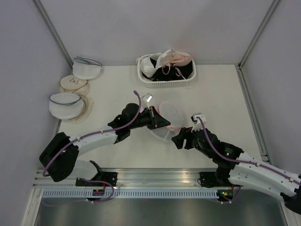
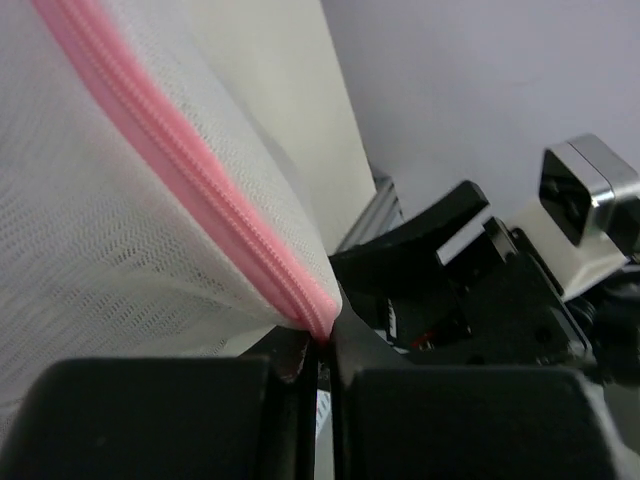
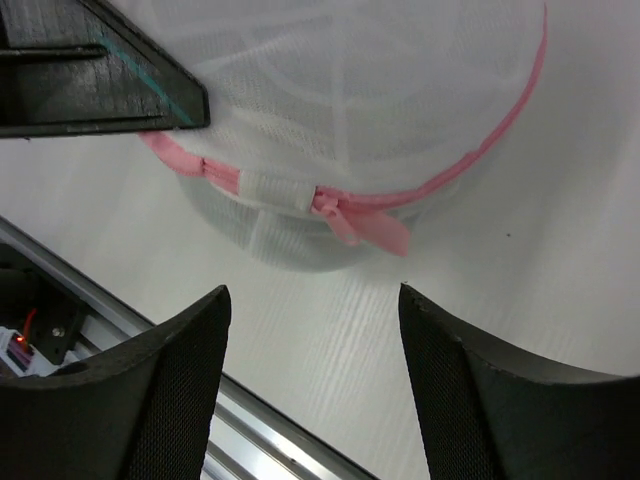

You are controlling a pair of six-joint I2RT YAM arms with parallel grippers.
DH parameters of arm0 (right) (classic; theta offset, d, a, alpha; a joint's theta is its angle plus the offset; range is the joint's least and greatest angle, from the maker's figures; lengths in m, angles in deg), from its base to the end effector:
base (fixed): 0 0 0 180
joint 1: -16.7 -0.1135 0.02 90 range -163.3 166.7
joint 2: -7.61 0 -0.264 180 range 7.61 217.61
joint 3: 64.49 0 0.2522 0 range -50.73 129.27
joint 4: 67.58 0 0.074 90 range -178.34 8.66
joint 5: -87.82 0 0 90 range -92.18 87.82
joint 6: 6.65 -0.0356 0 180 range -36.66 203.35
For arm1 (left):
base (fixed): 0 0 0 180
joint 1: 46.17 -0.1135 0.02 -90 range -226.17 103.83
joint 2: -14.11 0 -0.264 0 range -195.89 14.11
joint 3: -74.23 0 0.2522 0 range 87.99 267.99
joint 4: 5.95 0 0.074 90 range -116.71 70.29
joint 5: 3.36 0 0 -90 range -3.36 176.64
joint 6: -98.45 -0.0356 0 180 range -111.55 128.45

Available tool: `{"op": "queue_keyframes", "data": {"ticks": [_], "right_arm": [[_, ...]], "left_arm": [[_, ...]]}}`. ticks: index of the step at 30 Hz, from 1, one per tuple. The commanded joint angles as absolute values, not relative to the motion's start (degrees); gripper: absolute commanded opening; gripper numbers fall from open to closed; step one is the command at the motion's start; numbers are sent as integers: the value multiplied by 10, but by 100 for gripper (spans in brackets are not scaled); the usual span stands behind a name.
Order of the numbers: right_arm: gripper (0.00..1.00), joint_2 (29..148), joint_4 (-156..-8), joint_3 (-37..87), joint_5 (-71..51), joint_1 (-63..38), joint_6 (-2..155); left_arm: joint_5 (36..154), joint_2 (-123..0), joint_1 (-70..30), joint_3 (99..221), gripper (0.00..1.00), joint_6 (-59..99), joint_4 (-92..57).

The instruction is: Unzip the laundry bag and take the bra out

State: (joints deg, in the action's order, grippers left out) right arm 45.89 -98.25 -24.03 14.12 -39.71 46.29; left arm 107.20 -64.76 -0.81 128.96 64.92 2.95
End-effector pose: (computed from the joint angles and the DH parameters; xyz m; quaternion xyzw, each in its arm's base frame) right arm 0.0968 0.1276 0.2350 -0.0715 0.8508 0.2851 0.4357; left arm 0.2038 -0.2242 0.2412 0.0321 0.7887 -0.5531 0.2665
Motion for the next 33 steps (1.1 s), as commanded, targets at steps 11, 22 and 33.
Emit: {"op": "queue_keyframes", "data": {"ticks": [11,22,33], "right_arm": [[64,478,-818,-273,84,-399,410],[14,451,-881,-251,113,-398,417],[0,552,-1129,-138,189,-398,427]], "left_arm": [[1319,-677,-50,1210,2,753,358],[1328,-675,-69,1203,2,696,287],[1345,-624,-114,1219,2,615,138]]}}
